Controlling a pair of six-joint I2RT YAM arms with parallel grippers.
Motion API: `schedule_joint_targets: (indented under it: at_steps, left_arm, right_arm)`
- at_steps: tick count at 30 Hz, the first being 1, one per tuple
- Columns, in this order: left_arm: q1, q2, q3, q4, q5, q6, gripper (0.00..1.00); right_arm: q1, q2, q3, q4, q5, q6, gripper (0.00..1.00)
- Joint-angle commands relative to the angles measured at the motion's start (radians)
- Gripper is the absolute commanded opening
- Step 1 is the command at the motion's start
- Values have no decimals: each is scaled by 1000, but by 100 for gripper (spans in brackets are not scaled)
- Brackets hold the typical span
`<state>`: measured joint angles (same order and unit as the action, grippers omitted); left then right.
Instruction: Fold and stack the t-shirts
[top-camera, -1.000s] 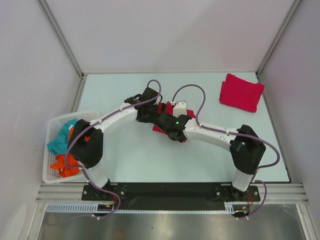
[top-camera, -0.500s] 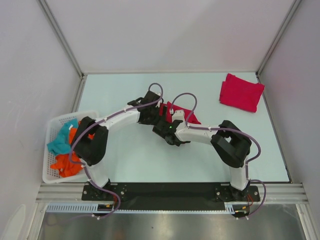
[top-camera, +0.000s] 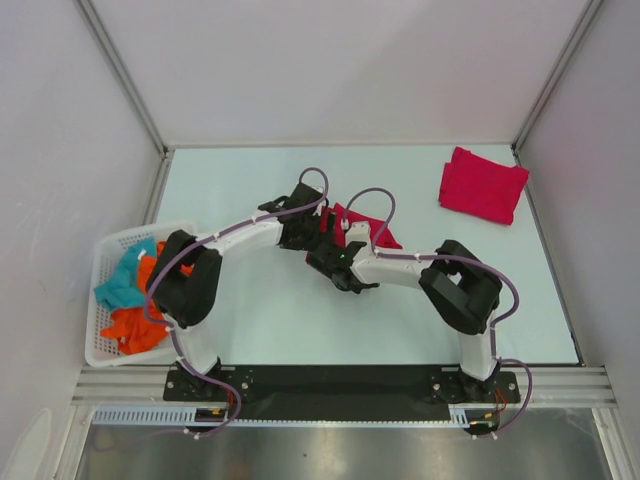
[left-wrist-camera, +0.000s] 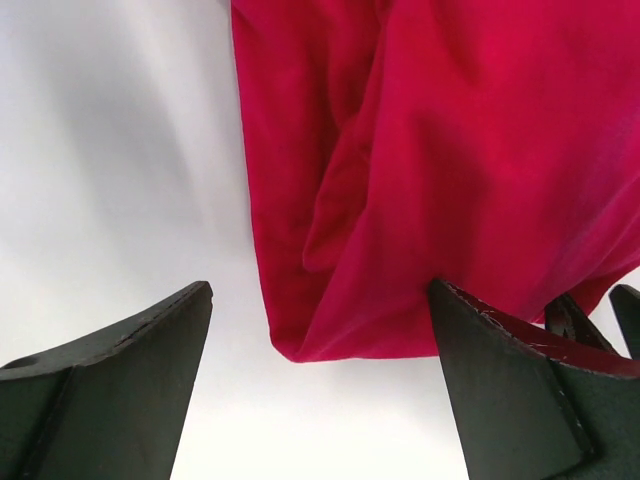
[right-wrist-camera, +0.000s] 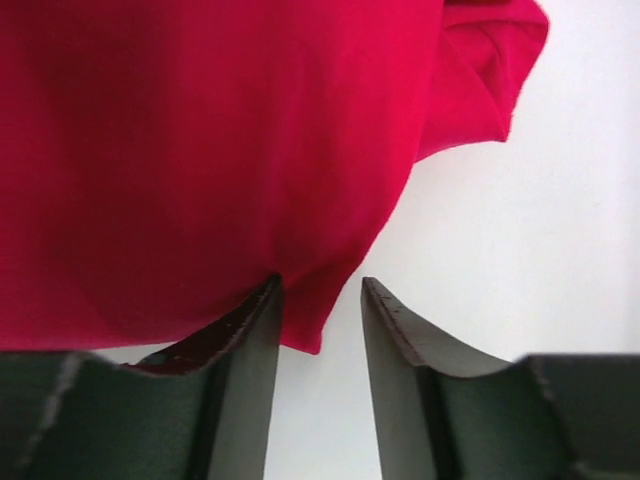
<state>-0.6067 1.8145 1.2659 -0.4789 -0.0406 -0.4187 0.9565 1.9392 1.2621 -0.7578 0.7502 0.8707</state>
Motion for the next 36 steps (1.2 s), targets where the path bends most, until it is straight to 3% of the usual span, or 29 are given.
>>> schedule_joint_targets:
  at_steps: [1,13,30,34,36]
  left_arm:
    - [-5,-1,-2,29,15,-14,94]
    - [-15,8,1,39,27,-20,94]
    - [-42,12,21,43,61,-25,94]
    - [-61,26,39,43,67,-28,94]
    - [-76,23,52,37,67,-34,94]
  right_arm:
    - [-32,0,-43,43,-21,5,41]
    - [-81,-52,-96,57,0,-4,33]
    - [-199,-63,-99,55,54,1,14]
    - [-234,-51,-55,32,60,-7,18]
    - [-234,-26,1,-4,70,-3,31]
